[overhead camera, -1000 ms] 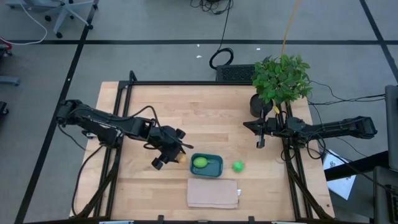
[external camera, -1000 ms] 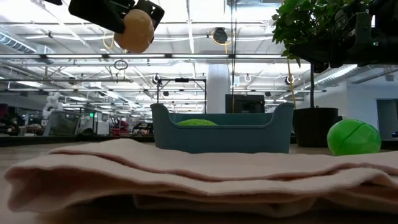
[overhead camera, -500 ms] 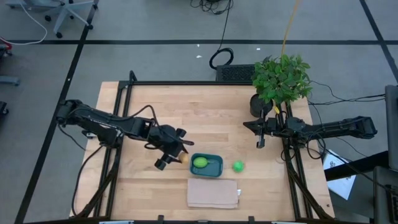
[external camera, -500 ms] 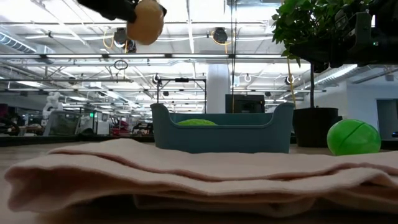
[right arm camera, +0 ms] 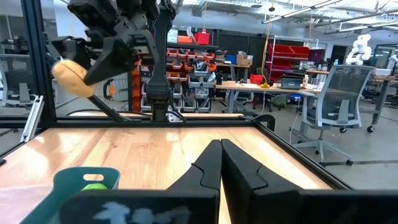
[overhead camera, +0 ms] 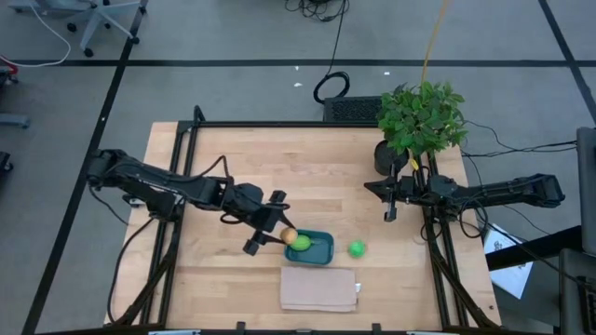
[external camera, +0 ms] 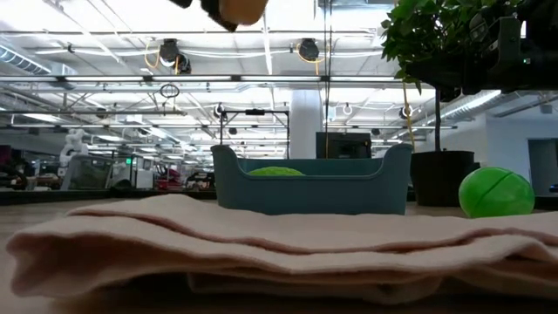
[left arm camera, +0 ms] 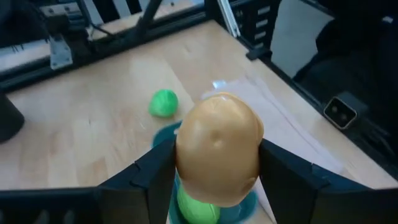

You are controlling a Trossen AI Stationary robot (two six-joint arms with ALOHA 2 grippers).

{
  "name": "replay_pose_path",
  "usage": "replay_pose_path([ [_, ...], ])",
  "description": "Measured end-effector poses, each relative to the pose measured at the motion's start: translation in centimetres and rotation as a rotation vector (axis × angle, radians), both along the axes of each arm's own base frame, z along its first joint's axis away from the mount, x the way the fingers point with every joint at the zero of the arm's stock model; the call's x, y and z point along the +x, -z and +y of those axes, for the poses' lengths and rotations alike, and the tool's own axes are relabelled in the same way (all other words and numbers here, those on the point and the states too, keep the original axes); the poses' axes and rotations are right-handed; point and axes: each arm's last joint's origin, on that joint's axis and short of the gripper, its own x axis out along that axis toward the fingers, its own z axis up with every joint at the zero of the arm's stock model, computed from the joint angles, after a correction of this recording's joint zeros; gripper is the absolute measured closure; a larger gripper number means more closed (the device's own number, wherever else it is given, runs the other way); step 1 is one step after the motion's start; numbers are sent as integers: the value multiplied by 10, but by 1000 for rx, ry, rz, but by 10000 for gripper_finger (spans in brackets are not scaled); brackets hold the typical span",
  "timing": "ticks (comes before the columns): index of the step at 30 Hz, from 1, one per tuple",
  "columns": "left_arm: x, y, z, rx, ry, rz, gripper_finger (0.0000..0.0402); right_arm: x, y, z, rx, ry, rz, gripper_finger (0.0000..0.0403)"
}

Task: Pick and placing Produce into tupperware
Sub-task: Put the brown potato into the dark blue bin

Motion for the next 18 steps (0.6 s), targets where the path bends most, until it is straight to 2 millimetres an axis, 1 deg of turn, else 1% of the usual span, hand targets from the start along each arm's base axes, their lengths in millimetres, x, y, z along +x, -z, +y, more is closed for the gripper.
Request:
replay_pose_path([
  [2, 8, 0, 0, 3, 2, -49, 193, 0, 0, 0, 0, 0, -1, 403],
  [5, 11, 4, 5, 12, 3, -52, 193, 0, 0, 0, 0, 0, -1, 403],
  [7, 18, -1, 10, -13, 1, -90, 193, 0, 0, 0, 0, 0, -5, 403],
  [9, 19, -2, 17, -37, -8, -68, 192, 0, 0, 0, 0, 0, -4, 403],
  [12, 30, -7, 24, -56, -23, -88, 192, 0, 0, 0, 0, 0, -4, 403],
  [14, 34, -5, 26, -63, -18, -59, 192, 0, 0, 0, 0, 0, -4, 403],
  [16, 44, -5, 27, -74, -1, -67, 192, 0, 0, 0, -1, 0, -5, 403],
  [18, 52, 0, 27, -85, 13, -31, 192, 0, -1, 0, -1, 0, -7, 403],
])
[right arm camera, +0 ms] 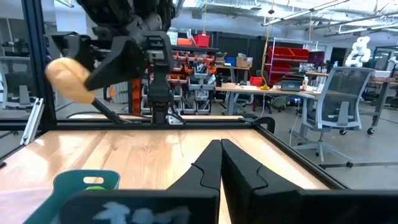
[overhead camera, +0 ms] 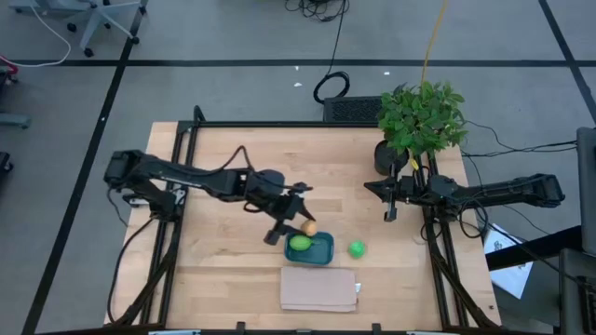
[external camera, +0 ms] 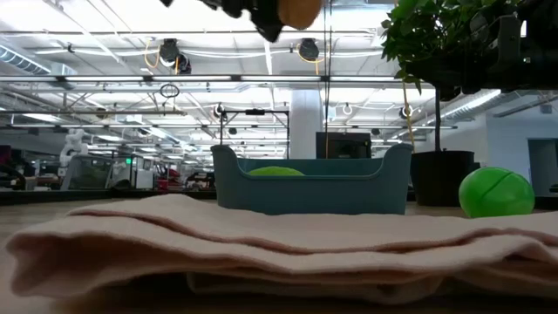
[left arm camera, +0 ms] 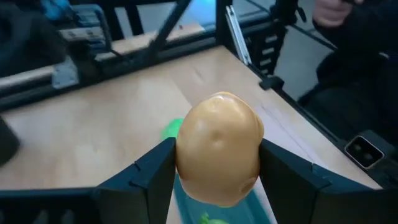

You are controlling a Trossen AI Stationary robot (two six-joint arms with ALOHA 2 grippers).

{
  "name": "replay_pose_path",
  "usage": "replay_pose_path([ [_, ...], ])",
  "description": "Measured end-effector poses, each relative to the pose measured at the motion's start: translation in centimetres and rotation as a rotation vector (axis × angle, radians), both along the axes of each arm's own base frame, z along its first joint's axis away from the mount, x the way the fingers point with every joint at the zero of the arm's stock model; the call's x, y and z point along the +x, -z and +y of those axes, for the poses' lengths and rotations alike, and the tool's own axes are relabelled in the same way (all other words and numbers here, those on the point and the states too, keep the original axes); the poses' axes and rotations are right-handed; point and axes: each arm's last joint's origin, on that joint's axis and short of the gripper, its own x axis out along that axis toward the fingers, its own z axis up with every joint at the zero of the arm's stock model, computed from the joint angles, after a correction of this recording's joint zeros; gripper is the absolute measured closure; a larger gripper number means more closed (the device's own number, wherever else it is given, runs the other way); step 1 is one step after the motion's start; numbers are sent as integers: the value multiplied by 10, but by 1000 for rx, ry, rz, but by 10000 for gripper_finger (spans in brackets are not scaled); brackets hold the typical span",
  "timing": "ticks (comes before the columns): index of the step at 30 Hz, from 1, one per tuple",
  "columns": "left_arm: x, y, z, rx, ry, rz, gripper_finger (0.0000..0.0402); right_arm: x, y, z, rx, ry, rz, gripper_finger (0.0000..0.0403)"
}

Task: Pick and placing Produce into tupperware
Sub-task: Put the brown potato into the dark blue bin

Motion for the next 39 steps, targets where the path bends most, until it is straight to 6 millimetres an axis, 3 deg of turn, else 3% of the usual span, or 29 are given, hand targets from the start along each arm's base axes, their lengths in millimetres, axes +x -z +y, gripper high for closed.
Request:
replay_pose_path([
  [9, 42, 22, 2, -39, 53, 61, 192, 1, 2, 0, 1, 0, 18, 403],
  [17, 64, 49, 5, -75, 84, 120, 192, 2, 2, 0, 2, 0, 20, 403],
  [26, 74, 71, 5, -111, 64, 185, 192, 2, 3, 0, 2, 0, 21, 403],
  [39, 75, 76, 3, -137, 50, 217, 192, 2, 2, 0, 2, 0, 20, 403],
])
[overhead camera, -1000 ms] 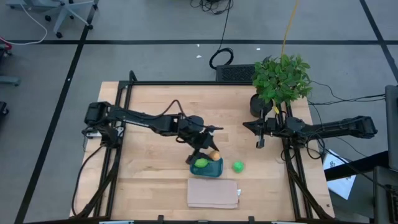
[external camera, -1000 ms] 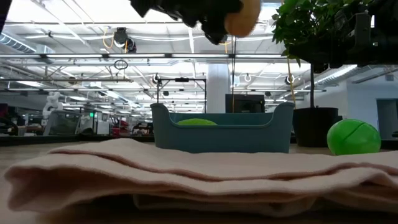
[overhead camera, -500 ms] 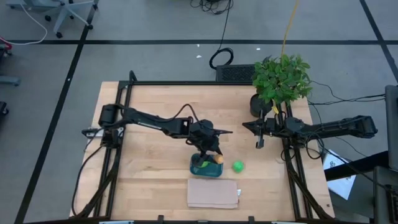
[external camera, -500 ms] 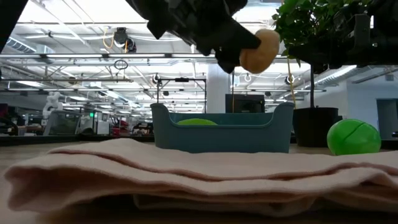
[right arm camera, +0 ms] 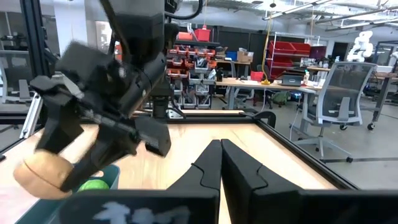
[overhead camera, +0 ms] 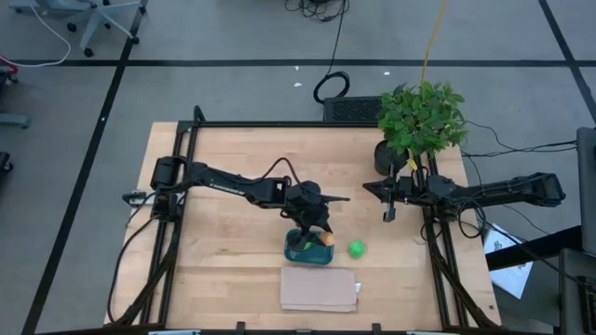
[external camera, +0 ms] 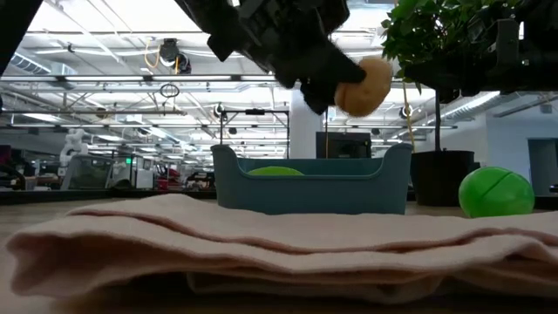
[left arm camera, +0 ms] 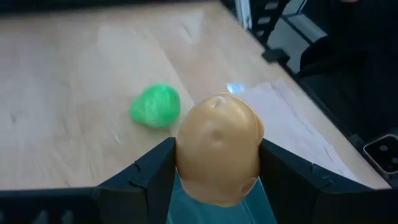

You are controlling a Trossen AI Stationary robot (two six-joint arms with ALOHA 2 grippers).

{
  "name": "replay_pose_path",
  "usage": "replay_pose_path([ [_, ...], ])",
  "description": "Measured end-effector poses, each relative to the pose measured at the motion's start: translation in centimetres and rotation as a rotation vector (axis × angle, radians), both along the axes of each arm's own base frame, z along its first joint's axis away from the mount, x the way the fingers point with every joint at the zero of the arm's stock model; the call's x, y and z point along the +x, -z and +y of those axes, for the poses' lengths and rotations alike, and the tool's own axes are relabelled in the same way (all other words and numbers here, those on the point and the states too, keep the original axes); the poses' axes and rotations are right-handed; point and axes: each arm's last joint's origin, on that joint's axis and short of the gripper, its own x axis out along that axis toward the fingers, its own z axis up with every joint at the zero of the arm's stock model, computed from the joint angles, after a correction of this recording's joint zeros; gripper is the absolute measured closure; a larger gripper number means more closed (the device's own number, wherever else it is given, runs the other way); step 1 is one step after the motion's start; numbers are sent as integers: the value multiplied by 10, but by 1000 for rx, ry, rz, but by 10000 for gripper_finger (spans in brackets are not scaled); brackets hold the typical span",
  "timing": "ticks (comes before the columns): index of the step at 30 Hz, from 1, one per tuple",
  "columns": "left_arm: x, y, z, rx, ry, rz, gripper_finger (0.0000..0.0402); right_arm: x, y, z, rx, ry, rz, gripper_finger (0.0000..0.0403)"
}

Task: Pick and placing Produce into tupperware
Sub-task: Put the brown potato into the dark blue bin

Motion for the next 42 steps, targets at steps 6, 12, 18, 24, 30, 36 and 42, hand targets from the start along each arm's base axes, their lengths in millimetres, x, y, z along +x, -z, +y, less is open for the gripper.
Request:
replay_pose_path([
  [6, 0, 17, -6, 8, 3, 82, 192, 0, 0, 0, 0, 0, 1, 403],
  [12, 0, 21, -8, 21, 11, 85, 192, 0, 1, 0, 0, 0, 6, 403],
  [18, 0, 21, -8, 21, 3, 88, 192, 0, 1, 0, 0, 0, 5, 403],
  [24, 0, 22, -8, 29, 5, 90, 192, 0, 0, 0, 0, 0, 4, 403],
  [30, 0, 22, -7, 36, 10, 84, 192, 0, 0, 0, 0, 0, 3, 403],
  [36, 0, 22, -9, 23, 1, 95, 192, 0, 0, 0, 0, 0, 3, 403],
  [42, -2, 24, -16, 76, -27, 119, 192, 0, 0, 0, -1, 0, 3, 403],
])
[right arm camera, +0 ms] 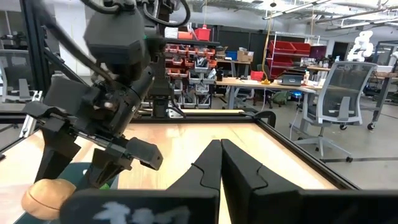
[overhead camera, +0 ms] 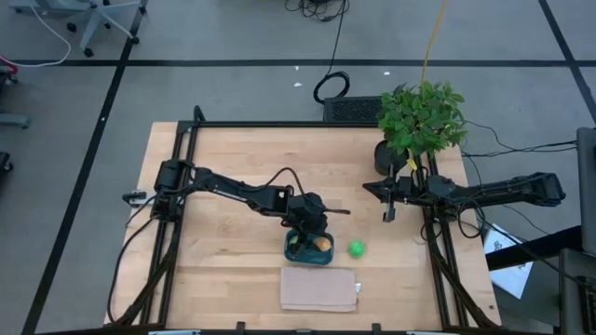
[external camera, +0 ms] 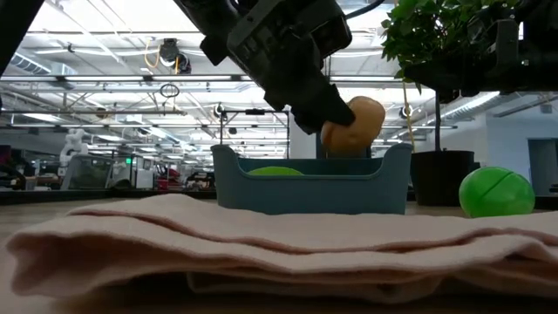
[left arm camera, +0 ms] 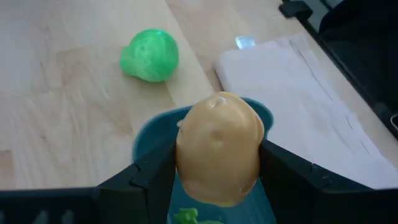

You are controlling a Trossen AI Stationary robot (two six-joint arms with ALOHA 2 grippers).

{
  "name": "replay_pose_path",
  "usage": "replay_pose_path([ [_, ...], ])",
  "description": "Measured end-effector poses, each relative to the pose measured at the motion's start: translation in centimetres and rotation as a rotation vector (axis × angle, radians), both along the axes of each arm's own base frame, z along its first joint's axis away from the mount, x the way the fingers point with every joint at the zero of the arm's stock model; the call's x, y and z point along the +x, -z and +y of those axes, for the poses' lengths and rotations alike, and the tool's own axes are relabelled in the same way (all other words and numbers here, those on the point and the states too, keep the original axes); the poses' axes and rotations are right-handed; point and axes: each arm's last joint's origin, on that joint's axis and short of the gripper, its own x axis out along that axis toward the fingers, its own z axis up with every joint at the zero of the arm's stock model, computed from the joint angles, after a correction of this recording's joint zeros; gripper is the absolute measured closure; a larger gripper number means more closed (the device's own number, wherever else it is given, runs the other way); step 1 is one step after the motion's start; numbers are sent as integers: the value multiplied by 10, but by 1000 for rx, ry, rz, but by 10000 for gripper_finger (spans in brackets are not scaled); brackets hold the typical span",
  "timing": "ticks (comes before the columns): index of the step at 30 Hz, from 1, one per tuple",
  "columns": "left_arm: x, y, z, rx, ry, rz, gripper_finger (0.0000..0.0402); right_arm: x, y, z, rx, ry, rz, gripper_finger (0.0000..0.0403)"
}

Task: Pick and placing Produce into tupperware
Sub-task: Put the brown potato into the dark blue bin

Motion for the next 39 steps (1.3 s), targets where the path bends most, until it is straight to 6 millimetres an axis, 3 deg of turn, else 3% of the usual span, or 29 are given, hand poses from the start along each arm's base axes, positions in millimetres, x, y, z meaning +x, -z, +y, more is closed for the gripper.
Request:
replay_pose_path([
  [9, -3, 4, -8, 165, -45, 14, 192, 0, 0, 0, -1, 0, -3, 403],
  [15, -8, 7, -23, 297, -32, 14, 192, 0, 0, 0, -5, 1, -3, 403],
  [21, -9, 6, -36, 357, -30, -22, 192, 0, -1, 0, -7, 1, -11, 403],
  [30, -3, -2, -35, 341, -81, -67, 192, 0, -2, 0, -7, 1, -15, 403],
  [39, 0, -9, -59, 444, -13, -91, 192, 0, -1, 0, -6, 0, -14, 403],
])
